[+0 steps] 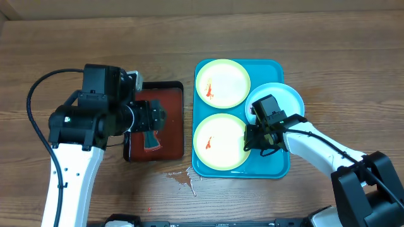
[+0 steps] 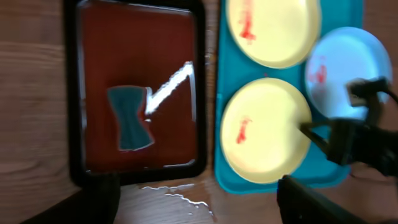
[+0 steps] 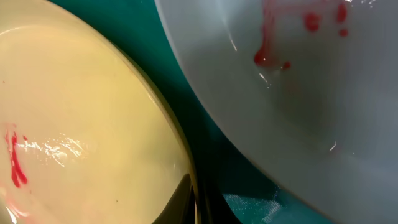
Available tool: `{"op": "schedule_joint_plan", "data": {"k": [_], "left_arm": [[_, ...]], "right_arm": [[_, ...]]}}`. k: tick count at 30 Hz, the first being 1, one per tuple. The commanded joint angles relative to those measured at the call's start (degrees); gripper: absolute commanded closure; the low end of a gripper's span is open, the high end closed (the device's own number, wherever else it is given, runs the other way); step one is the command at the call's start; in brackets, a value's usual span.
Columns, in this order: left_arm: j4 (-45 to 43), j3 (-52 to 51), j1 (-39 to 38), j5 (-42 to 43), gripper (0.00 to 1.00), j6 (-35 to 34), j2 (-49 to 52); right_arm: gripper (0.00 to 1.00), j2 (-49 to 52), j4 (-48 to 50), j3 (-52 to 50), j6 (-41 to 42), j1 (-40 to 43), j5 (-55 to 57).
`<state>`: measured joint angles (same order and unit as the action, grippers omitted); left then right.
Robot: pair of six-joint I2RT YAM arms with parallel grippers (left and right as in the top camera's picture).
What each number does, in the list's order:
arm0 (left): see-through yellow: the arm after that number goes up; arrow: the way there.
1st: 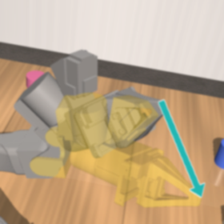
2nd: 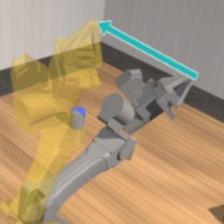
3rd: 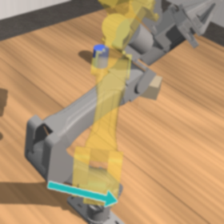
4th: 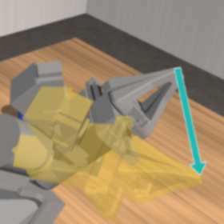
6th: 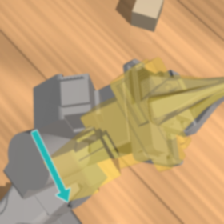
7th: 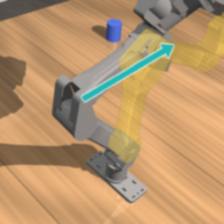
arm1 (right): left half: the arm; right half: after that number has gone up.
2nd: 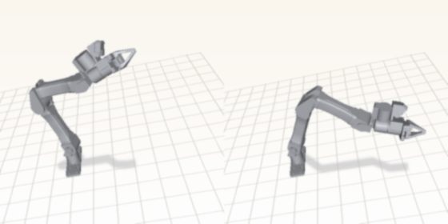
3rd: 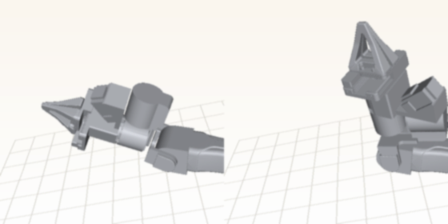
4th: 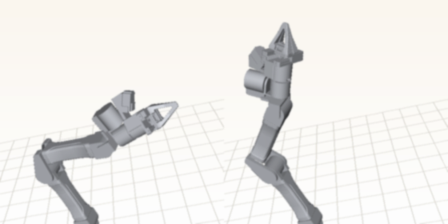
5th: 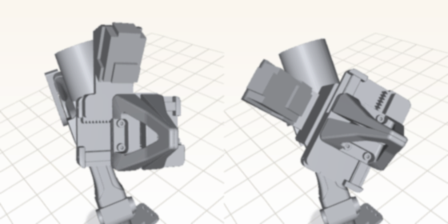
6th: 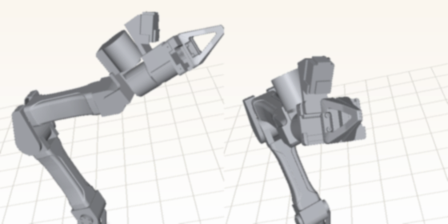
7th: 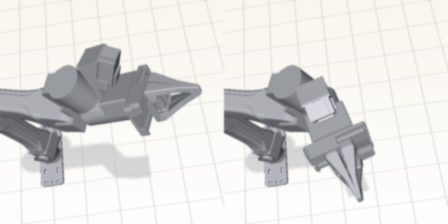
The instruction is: Clean dirty plates on tray and stack at the side
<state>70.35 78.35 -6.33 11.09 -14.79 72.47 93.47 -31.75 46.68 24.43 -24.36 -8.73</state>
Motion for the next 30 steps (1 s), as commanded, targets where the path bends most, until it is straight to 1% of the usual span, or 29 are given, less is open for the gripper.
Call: {"op": "schedule_joint_plan", "data": {"k": [1, 5, 7, 10, 11, 14, 16, 18, 19, 22, 23, 28, 30], "left_arm": [[-1.46, -3.58, 0.26, -10.1, 0.2, -6.34, 3.06], [-6.25, -8.66, 0.24, -9.18, 0.21, -6.51, 8.26], [-8.0, -10.49, 0.24, -10.16, 0.22, -6.95, 11.98], [-9.81, -11.54, 0.31, -10.58, 0.32, -8.55, 17.94], [-10.43, -11.56, 0.31, -10.49, 0.34, -8.96, 20.04], [-11.91, -11.56, 0.24, -9.99, 0.45, -10.27, 26.14], [-12.15, -11.56, 0.22, -10.01, 0.48, -11.23, 29.9], [-12.37, -11.56, 0.2, -9.99, 0.57, -11.93, 33.18], [-12.57, -11.56, 0.2, -9.97, 0.63, -12.31, 34.62], [-13.49, -11.56, 0.2, -9.62, 0.93, -12.33, 38.05], [-13.73, -11.56, 0.2, -9.55, 0.96, -12.33, 38.8], [-13.49, -10.54, 0.22, -9.53, 0.96, -11.98, 38.88], [-11.78, -8.48, 0.15, -9.07, 0.96, -10.25, 37.64]], "right_arm": [[0.96, 0.72, -0.55, 0.74, 1.16, 0.0, 7.37], [0.96, 0.74, -0.72, 0.81, 1.14, 0.0, 7.67], [0.96, 0.74, -0.9, 0.81, 1.11, 0.0, 7.87], [0.96, 0.74, -1.33, 0.81, 1.11, 0.0, 7.85], [0.96, 0.74, -1.53, 0.81, 1.11, 0.0, 7.82], [0.96, 0.74, -1.66, 0.76, 1.11, 0.0, 7.82], [0.96, 0.74, -1.79, 0.76, 1.11, 0.0, 7.82], [0.96, 0.74, -1.84, 0.76, 1.11, 0.0, 7.85], [0.96, 0.74, -1.86, 0.76, 1.11, 0.0, 7.85], [0.96, 0.74, -1.84, 0.76, 1.09, 0.0, 7.87], [0.96, 0.74, -1.84, 0.76, 1.09, 0.0, 7.87], [0.96, 0.74, -1.99, 0.76, 1.14, 0.0, 8.33], [0.96, 0.74, -2.51, 0.76, 2.01, 0.11, 10.64]]}}
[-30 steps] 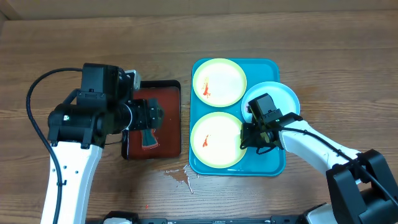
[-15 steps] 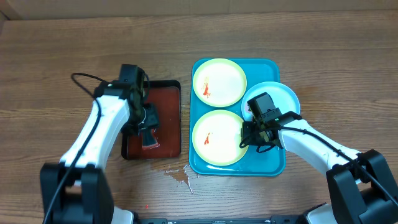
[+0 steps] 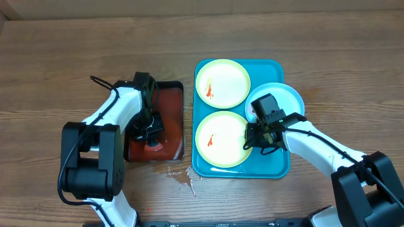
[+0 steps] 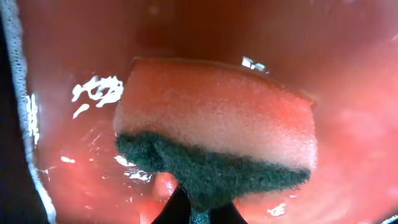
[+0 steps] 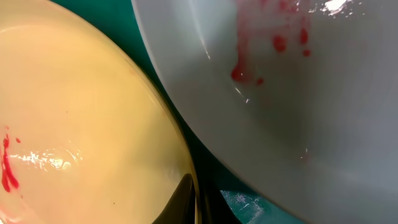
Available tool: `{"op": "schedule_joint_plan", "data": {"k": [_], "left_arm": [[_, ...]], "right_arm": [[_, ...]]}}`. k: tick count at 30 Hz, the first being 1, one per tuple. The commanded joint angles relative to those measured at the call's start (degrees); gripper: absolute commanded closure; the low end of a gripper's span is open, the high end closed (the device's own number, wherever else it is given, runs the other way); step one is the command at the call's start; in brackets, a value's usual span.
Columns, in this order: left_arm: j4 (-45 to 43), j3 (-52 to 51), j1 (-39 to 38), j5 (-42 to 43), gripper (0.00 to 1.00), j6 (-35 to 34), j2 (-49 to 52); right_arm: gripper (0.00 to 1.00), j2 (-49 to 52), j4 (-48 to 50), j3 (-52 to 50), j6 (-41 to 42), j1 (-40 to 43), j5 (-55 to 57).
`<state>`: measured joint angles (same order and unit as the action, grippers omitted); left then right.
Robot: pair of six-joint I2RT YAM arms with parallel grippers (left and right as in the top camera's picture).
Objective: Clean dirty plates on tray and stack at the side
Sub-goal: 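Lift the sponge with the left gripper and move it over the lower yellow plate, then scrub the lower yellow plate with the sponge in the left gripper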
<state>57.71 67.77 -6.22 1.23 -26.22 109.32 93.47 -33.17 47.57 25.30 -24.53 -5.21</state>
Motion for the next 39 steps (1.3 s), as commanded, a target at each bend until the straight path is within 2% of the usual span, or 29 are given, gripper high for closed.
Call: {"op": "schedule_joint_plan", "data": {"k": [1, 4, 13, 15, 19, 25, 30, 35, 39], "left_arm": [[1.81, 3.17, -0.07, 0.92, 0.96, 2.01, 0.11], [4.68, 7.45, -1.07, 0.61, 0.96, 3.96, -3.15], [5.84, 14.71, -9.88, -0.07, 0.96, 5.38, -10.4], [4.22, 14.78, -12.74, 2.4, 0.96, 3.3, -10.25], [-3.39, 14.78, -19.15, 12.76, 0.96, 0.98, -8.55], [-9.46, 14.78, -27.58, 13.81, 0.96, -9.62, -1.36], [-11.37, 14.78, -29.57, 16.48, 0.96, -19.04, 6.34], [-11.52, 14.8, -29.46, 17.33, 0.96, -18.95, 11.23], [-7.19, 15.23, -27.82, 12.87, 0.96, -18.93, 11.21]], "right_arm": [[0.96, 0.74, -1.68, -0.13, 3.34, 0.52, 8.94], [0.96, 0.74, -3.26, -0.13, 8.98, 2.38, 10.27], [0.96, 0.74, -2.45, -0.13, -0.39, 3.96, 2.03], [0.96, 0.74, -2.03, -0.13, -3.67, 3.98, 0.2], [0.96, 0.74, -1.4, -0.13, -8.35, 3.98, -0.48], [0.96, 0.74, -1.62, -0.15, -8.85, 3.98, -0.5], [0.96, 0.74, -1.68, -0.22, -8.85, 3.98, -0.5], [0.96, 0.74, -1.88, -0.24, -8.83, 3.98, -0.52], [0.96, 0.74, -2.03, -0.24, -8.83, 3.98, -0.55]]}}
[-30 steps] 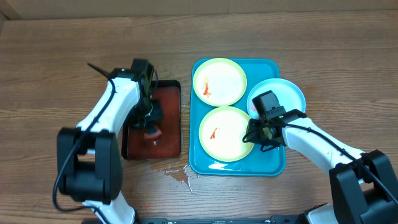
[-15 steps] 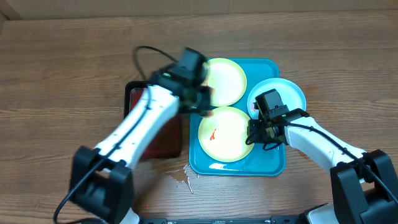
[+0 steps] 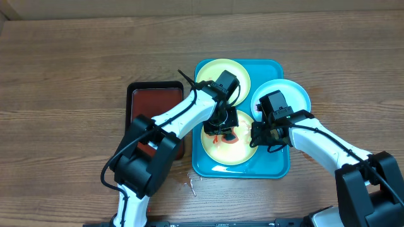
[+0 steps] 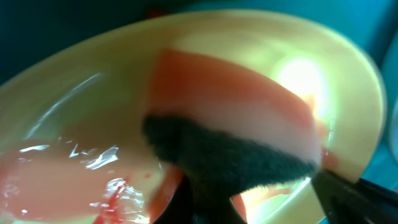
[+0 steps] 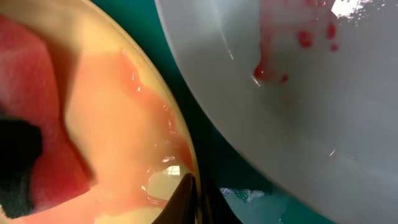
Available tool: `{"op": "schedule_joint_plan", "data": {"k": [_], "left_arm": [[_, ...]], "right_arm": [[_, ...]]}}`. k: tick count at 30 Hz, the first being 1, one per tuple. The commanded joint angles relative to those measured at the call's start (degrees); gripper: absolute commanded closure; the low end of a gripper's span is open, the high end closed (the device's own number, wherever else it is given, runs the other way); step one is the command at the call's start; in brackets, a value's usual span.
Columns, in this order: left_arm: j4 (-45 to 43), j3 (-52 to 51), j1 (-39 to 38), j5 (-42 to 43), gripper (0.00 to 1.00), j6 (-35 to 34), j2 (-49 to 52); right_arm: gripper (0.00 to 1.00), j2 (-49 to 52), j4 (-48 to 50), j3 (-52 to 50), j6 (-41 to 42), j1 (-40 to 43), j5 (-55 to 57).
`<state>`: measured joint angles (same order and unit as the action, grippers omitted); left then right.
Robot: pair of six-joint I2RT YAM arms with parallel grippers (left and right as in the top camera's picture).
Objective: Clean dirty plates on tray and stack at the side
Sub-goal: 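Scrub the lower yellow plate with the sponge in the left gripper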
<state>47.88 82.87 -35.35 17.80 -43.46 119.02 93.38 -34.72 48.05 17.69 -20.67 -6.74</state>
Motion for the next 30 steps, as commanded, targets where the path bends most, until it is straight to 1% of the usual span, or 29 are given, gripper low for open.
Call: {"op": "schedule_joint_plan", "data": {"k": [1, 10, 12, 14, 15, 17, 18, 19, 21, 23, 27, 30], "left_arm": [[4.26, 0.7, 1.88, -5.55, 0.96, -1.51, 1.51], [13.68, 2.16, 3.61, -18.4, 0.96, 3.8, 1.53], [14.1, 2.16, 3.61, -18.95, 0.96, 5.2, 1.51], [12.44, 2.16, 3.41, -15.58, 0.96, 8.48, 1.51], [10.38, 2.14, 3.21, -11.41, 0.96, 11.37, 1.53], [7.39, 2.14, 3.02, -5.73, 0.96, 13.84, 1.53], [5.18, 2.14, 2.95, -1.38, 0.96, 14.51, 1.57], [1.03, 1.92, 2.75, 6.05, 0.96, 14.82, 1.7], [-3.54, 1.7, 2.23, 14.05, 0.96, 14.75, 2.43], [-6.54, 1.73, 1.53, 20.09, 0.96, 14.23, 3.56], [-5.9, 1.73, 0.72, 25.33, 0.96, 13.03, 5.4], [-1.84, 1.73, 0.74, 24.17, 0.96, 13.03, 5.68]], "right_arm": [[0.96, 0.83, -0.46, -0.72, -1.22, 0.11, 1.03], [0.96, 0.83, -0.46, -0.72, -1.22, 0.11, 1.03], [0.96, 0.83, -0.46, -0.72, -1.22, 0.11, 1.03], [0.96, 0.83, -0.44, -0.72, -1.22, 0.11, 1.03], [0.96, 0.83, -0.31, -0.72, -1.22, 0.11, 1.03], [0.96, 0.83, -0.28, -0.72, -1.22, 0.11, 1.03], [0.95, 0.83, -0.31, -0.72, -1.22, 0.11, 1.03], [0.95, 0.83, -0.31, -0.72, -1.22, 0.11, 1.03], [0.96, 0.83, -0.31, -0.72, -1.22, 0.11, 1.03], [0.96, 0.83, -0.28, -0.72, -1.22, 0.11, 1.03], [0.95, 0.83, 0.0, -0.72, -1.2, 0.11, 1.03], [0.95, 0.83, -0.07, -0.72, -1.01, 0.11, 1.03]]}}
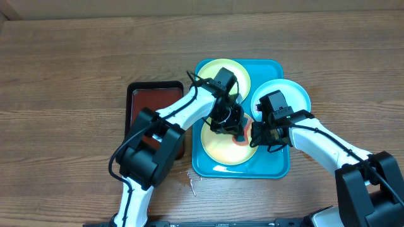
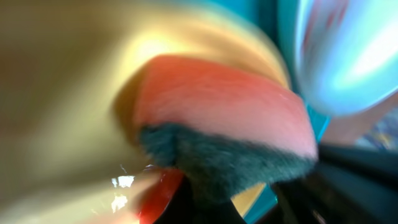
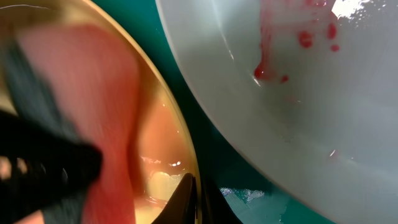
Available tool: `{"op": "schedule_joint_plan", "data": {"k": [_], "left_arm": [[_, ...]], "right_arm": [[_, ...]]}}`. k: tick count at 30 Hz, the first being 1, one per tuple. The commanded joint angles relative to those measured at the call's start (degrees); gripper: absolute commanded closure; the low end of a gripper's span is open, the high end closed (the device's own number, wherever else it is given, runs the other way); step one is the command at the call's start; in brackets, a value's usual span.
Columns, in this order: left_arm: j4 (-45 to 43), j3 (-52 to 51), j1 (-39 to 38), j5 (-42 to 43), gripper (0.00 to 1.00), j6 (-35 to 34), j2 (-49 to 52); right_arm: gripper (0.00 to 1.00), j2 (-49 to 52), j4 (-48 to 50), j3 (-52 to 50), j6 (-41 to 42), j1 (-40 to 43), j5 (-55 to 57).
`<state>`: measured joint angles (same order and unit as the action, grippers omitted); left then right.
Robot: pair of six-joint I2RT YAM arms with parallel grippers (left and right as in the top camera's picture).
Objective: Clean dirty plates on tray and stack at the side
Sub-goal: 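Scrub the lower yellow plate with the sponge in the left gripper, then return the sponge to the black tray with the left gripper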
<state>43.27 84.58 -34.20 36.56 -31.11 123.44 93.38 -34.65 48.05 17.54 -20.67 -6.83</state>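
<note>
On the teal tray (image 1: pixel 278 167) lie three plates. My left gripper (image 1: pixel 231 123) is shut on a pink and green sponge (image 1: pixel 239 133), pressed on the right side of the near yellow plate (image 1: pixel 218 150); in the wrist view the sponge (image 2: pixel 224 118) fills the frame above the gripper (image 2: pixel 199 205). My right gripper (image 1: pixel 255 137) is shut on that plate's right rim (image 3: pixel 169 124), its tips (image 3: pixel 196 199) at the frame's bottom. A white plate (image 3: pixel 298 93) with red stains lies just right. The far yellow plate (image 1: pixel 214 70) is partly under my left arm.
A dark brown tray (image 1: pixel 136 104) with reddish water stands left of the teal tray. A small puddle (image 1: pixel 189 184) lies on the wood in front of the two trays. The two grippers are nearly touching over the near plate.
The sponge in my left gripper has shifted from the middle of the near yellow plate to its right side, beside the right gripper. The right gripper still pinches the rim.
My left gripper hung open above the brown tray with the sponge lying in it, while the right pinched the near yellow plate's rim. Then the left was down on the sponge. Then the sponge was on that plate, its red stain smeared, and now sits at the right edge.
</note>
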Motion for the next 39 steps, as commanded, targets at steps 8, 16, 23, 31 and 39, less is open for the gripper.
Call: {"op": "schedule_joint_plan", "data": {"k": [8, 16, 23, 31, 39], "left_arm": [[17.05, 0.31, 0.87, -13.6, 0.96, 0.68, 1.27], [24.98, 4.68, 2.71, -34.32, 0.96, -2.34, 1.09], [26.14, 6.29, 3.65, -41.9, 0.96, -3.67, -3.3], [26.43, 6.29, 6.1, -37.94, 0.96, -1.36, -13.09], [30.14, 6.21, 12.55, -38.86, 0.96, 2.86, -28.46]], "right_arm": [[0.96, 0.83, -0.13, -0.72, -0.85, 0.11, 1.09], [0.96, 0.83, -0.13, -0.72, -0.85, 0.11, 1.09], [0.96, 0.83, -0.35, -0.72, -0.85, 0.11, 1.11], [0.96, 0.83, -0.74, -0.72, -0.87, 0.11, 1.14], [0.96, 0.83, -0.61, -0.72, -0.9, 0.11, 0.17]]}}
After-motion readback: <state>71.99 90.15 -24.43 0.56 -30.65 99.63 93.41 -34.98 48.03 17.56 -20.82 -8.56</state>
